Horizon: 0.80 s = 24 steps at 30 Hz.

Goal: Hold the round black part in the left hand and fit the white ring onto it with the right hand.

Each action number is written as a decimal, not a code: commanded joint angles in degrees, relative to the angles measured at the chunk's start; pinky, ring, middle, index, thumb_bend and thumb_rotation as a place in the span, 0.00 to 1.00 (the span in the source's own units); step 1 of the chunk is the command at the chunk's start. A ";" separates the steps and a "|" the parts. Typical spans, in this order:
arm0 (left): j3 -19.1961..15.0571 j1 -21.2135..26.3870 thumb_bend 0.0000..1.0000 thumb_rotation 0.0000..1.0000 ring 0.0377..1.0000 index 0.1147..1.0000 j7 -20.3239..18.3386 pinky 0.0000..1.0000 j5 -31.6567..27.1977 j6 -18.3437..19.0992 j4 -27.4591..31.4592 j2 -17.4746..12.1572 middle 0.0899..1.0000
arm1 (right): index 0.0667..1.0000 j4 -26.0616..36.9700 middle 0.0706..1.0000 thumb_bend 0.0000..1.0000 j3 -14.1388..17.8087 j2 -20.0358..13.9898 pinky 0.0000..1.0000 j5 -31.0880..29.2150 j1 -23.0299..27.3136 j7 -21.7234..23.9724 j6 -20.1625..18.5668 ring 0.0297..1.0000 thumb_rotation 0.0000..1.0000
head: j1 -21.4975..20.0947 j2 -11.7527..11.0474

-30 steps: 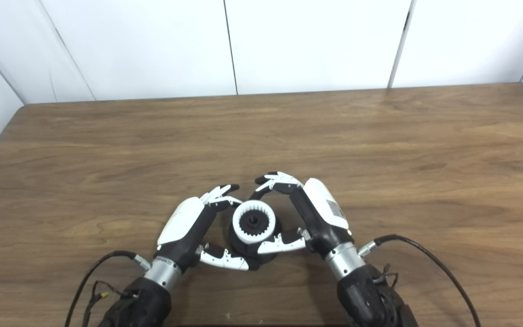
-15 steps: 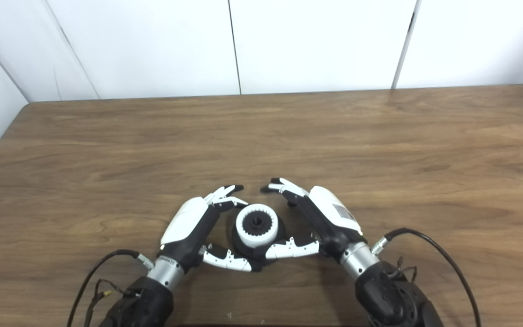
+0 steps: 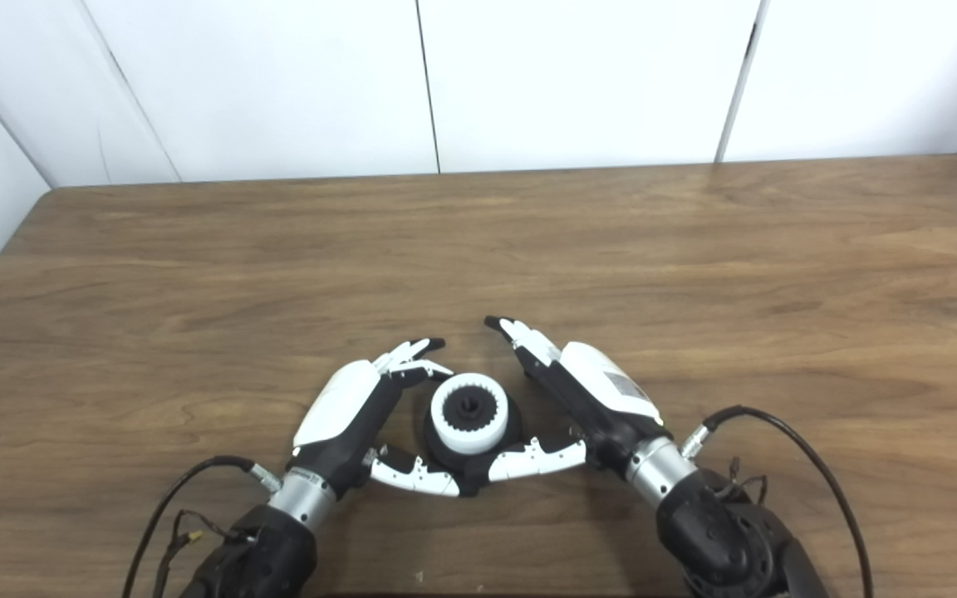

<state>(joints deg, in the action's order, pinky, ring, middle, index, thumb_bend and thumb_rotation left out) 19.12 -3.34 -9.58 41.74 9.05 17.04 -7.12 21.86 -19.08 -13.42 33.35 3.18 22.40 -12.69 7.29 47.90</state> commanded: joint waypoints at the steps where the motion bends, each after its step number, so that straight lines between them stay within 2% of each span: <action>1: -0.07 0.77 0.88 0.29 0.97 0.54 -0.10 0.96 0.51 -0.03 1.27 -0.40 0.94 | 1.00 0.97 1.00 1.00 -0.02 -0.45 0.89 0.03 1.14 0.73 -0.71 1.00 0.58 | 0.00 0.01; 12: -0.08 1.20 0.89 0.30 0.97 0.57 -0.24 0.95 0.91 -0.18 0.65 -0.96 0.94 | 1.00 0.88 1.00 1.00 1.50 -0.15 0.89 -2.19 1.14 -0.50 -0.52 1.00 0.59 | -0.46 -0.66; 24: 0.27 2.81 1.00 0.38 1.00 0.84 -4.37 0.93 3.43 3.47 0.65 -2.61 1.00 | 1.00 0.60 1.00 1.00 3.42 -0.06 0.86 -4.36 0.86 -2.59 0.96 1.00 0.60 | -0.59 -0.76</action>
<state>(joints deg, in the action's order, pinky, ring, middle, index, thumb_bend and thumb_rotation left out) 19.57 -1.26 -12.60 44.31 10.87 17.03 -8.85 21.49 -16.51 -13.42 29.31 3.01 21.45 -12.62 6.68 47.11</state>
